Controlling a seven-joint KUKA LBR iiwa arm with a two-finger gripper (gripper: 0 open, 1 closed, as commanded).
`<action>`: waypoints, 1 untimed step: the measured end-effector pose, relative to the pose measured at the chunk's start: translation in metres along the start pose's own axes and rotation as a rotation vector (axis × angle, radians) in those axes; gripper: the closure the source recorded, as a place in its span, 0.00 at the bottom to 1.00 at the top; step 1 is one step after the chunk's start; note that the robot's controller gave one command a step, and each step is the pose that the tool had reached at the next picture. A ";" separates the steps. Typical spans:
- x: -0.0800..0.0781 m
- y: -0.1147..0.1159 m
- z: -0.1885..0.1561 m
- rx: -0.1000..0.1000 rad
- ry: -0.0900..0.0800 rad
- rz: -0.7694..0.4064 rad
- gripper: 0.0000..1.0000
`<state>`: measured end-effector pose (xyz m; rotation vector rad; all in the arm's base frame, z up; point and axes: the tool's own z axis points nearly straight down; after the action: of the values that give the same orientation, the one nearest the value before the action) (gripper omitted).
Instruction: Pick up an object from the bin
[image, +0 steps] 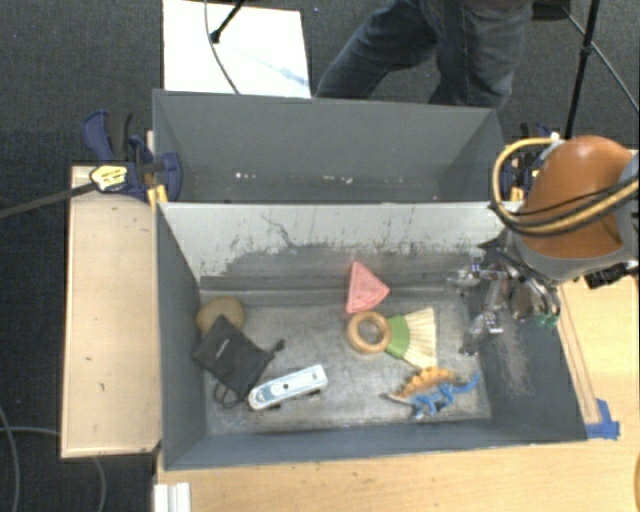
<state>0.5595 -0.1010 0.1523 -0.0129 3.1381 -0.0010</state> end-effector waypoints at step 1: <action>0.000 0.000 0.000 0.000 0.000 0.000 0.00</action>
Offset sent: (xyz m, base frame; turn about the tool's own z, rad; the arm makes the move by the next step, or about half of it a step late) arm -0.0269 0.0487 -0.0823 -0.2031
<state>0.5594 -0.1010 0.1523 -0.0136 3.1381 -0.0010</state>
